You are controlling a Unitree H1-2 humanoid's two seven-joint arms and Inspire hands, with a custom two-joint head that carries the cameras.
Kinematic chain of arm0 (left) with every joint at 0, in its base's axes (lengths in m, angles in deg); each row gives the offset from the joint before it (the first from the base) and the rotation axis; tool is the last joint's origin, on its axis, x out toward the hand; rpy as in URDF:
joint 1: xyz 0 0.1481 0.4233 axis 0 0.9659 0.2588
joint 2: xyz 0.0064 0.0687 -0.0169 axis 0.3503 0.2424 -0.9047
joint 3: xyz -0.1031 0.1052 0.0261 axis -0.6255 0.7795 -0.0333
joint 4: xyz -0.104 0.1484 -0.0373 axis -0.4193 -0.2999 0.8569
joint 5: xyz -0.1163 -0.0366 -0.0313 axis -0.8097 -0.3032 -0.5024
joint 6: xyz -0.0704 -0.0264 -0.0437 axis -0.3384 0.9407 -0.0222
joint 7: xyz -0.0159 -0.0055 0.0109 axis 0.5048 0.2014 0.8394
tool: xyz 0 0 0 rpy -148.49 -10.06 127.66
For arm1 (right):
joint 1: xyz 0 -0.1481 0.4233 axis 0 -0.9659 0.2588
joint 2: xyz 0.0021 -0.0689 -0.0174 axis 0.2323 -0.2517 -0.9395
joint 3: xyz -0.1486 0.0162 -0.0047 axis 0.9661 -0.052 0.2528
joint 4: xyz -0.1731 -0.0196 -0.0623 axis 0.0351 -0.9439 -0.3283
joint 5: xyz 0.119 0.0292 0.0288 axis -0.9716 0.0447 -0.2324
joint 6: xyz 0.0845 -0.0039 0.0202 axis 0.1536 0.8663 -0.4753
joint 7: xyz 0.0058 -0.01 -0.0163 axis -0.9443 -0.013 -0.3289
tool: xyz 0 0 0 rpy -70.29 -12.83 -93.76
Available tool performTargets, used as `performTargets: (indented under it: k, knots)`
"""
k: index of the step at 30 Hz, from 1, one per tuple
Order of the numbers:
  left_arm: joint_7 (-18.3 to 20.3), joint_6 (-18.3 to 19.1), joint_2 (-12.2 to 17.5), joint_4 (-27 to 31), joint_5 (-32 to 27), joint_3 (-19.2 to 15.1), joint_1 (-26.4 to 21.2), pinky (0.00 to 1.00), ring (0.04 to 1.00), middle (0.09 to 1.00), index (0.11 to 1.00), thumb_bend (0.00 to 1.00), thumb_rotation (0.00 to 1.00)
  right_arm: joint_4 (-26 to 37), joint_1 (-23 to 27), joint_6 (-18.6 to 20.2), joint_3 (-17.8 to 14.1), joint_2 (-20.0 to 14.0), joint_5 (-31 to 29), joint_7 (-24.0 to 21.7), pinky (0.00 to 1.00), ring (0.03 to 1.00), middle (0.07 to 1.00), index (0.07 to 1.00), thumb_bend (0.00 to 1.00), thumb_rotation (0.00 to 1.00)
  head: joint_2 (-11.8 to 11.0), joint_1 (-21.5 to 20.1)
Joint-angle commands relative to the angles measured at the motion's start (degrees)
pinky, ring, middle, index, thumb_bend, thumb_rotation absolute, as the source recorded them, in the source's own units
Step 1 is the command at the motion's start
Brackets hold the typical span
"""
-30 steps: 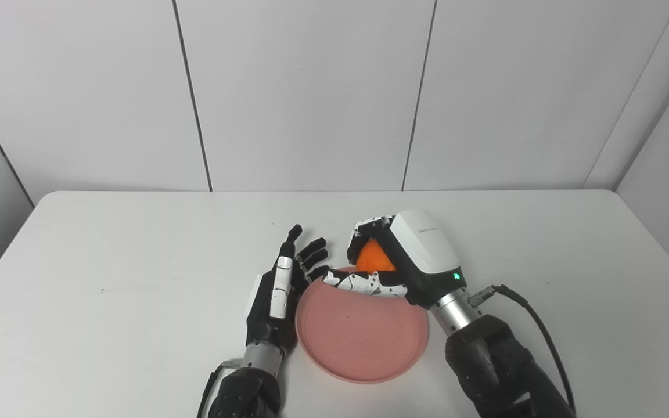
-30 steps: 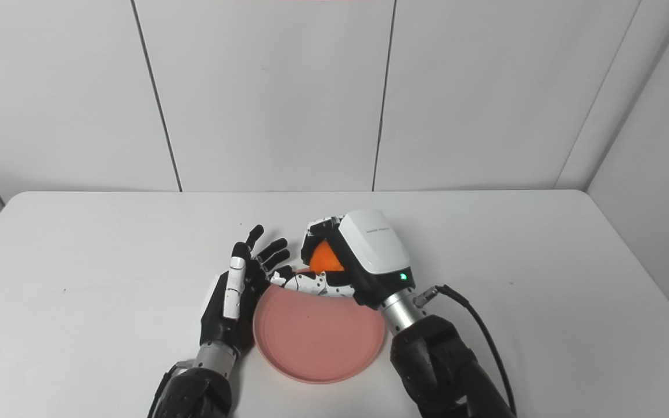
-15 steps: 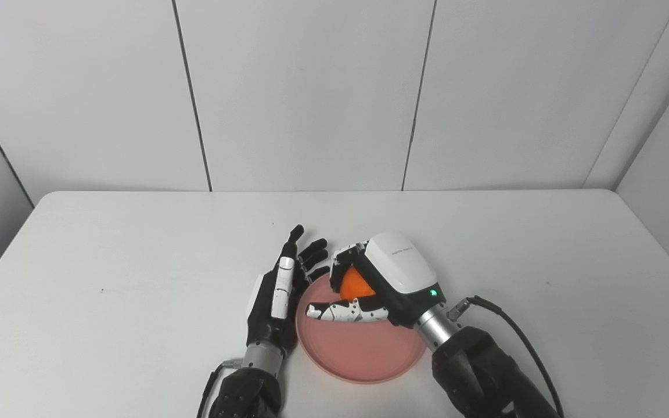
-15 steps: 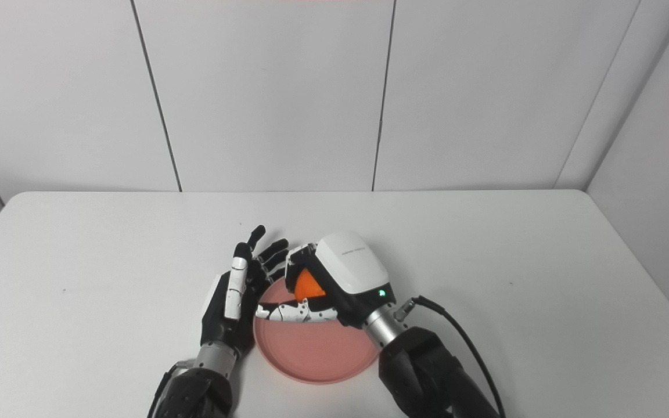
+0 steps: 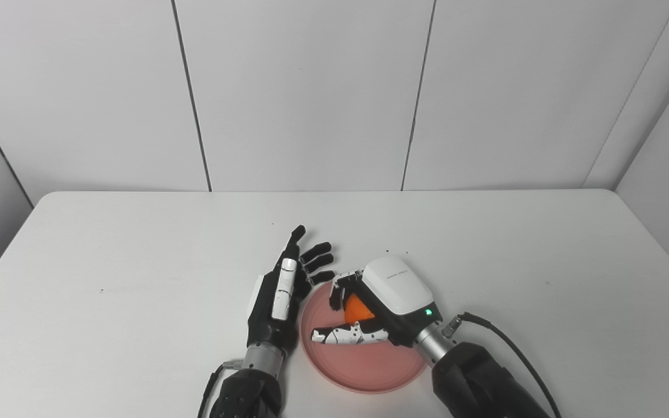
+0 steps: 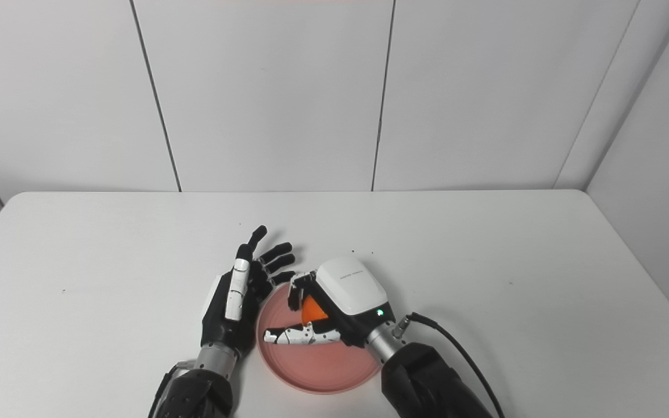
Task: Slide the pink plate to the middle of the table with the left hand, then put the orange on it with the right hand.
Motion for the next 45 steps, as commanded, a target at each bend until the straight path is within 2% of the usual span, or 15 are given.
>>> performTargets:
  k: [1, 6, 9, 13, 16, 18, 20, 22, 23, 28, 35, 37, 45]
  knots:
    - [-1.25, 2.68, -0.67, -2.12, 0.76, -0.11, 2.55, 0.71, 0.777, 0.784, 0.927, 0.74, 0.9, 0.85, 1.83, -2.35, -0.28, -0.26, 0.01, 1.51, 0.25, 0.316, 0.394, 0.502, 0.82, 1.0, -0.01, 0.08]
    - [-1.16, 2.82, -0.75, -2.0, 1.09, -0.17, 2.61, 0.76, 0.788, 0.792, 0.929, 0.74, 0.91, 0.01, 1.5, -3.32, -0.26, -0.17, 0.54, 2.74, 0.26, 0.32, 0.405, 0.524, 0.83, 1.0, 0.07, 0.11]
    - [-1.06, 2.77, -0.8, -2.13, 0.87, -0.34, 2.59, 0.75, 0.785, 0.795, 0.932, 0.74, 0.91, 0.39, 1.44, -3.58, -0.12, -0.23, 1.08, 3.39, 0.26, 0.317, 0.392, 0.483, 0.84, 1.0, 0.03, 0.03]
    - [-0.67, 2.19, -0.66, -2.67, 0.73, -0.32, 2.44, 0.76, 0.793, 0.801, 0.939, 0.74, 0.92, -0.12, 1.61, -5.18, 0.15, -0.54, 2.83, 6.52, 0.24, 0.294, 0.367, 0.431, 0.84, 1.0, 0.0, -0.02]
    - [-0.47, 1.62, -0.54, -3.2, 0.78, -0.25, 2.31, 0.78, 0.801, 0.804, 0.945, 0.73, 0.93, 0.03, 1.57, -5.69, 0.12, -0.67, 3.34, 7.28, 0.27, 0.33, 0.408, 0.479, 0.85, 1.0, -0.01, -0.03]
    - [-0.16, 1.38, -0.5, -3.52, 0.49, -0.26, 2.24, 0.78, 0.802, 0.807, 0.95, 0.73, 0.93, 0.21, 1.46, -6.11, 0.11, -0.76, 3.77, 7.97, 0.32, 0.384, 0.47, 0.541, 0.86, 1.0, 0.01, -0.12]
    - [0.07, 1.74, -0.53, -3.65, 0.12, -0.32, 2.18, 0.86, 0.819, 0.807, 0.968, 0.74, 0.94, 0.33, 1.31, -6.79, 0.14, -0.89, 4.34, 9.06, 0.4, 0.468, 0.552, 0.6, 0.87, 1.0, 0.01, -0.12]
    - [-0.02, 1.62, -0.47, -3.81, 0.31, -0.2, 2.09, 0.87, 0.822, 0.805, 0.971, 0.74, 0.94, 0.36, 1.1, -7.72, 0.09, -0.96, 4.6, 10.22, 0.43, 0.502, 0.581, 0.616, 0.87, 1.0, 0.01, -0.12]
    - [-0.04, 1.41, -0.46, -3.89, 0.39, -0.15, 2.06, 0.88, 0.822, 0.8, 0.969, 0.74, 0.94, 0.41, 0.98, -8.21, 0.04, -0.99, 4.61, 10.76, 0.48, 0.551, 0.614, 0.632, 0.88, 1.0, 0.11, -0.04]
    - [-0.42, 1.95, -0.86, -3.35, 0.1, -0.32, 2.05, 0.8, 0.815, 0.799, 0.967, 0.71, 0.94, 0.43, 0.25, -11.24, -0.36, -1.03, 4.25, 14.56, 0.64, 0.703, 0.738, 0.703, 0.9, 1.0, 0.12, -0.03]
    - [-0.24, 2.13, -1.08, -3.28, -1.06, -0.68, 2.05, 0.77, 0.823, 0.811, 0.965, 0.7, 0.92, 1.11, -0.01, -14.54, -1.36, -0.86, 4.55, 19.84, 0.75, 0.778, 0.797, 0.734, 0.89, 1.0, 0.08, -0.13]
    - [-0.58, 2.15, -1.01, -3.31, -0.8, -0.61, 2.01, 0.77, 0.817, 0.812, 0.961, 0.72, 0.91, 1.74, 0.11, -15.13, -1.76, -0.78, 4.36, 20.85, 0.81, 0.828, 0.836, 0.762, 0.87, 1.0, 0.12, -0.14]
    - [-1.26, 3.67, -1.14, -2.01, -0.95, -0.98, 2.07, 0.79, 0.837, 0.827, 0.949, 0.71, 0.91, 7.32, 0.62, -15.06, -5.39, 0.77, 1.25, 20.18, 0.86, 0.881, 0.886, 0.808, 0.86, 1.0, 0.21, -0.17]
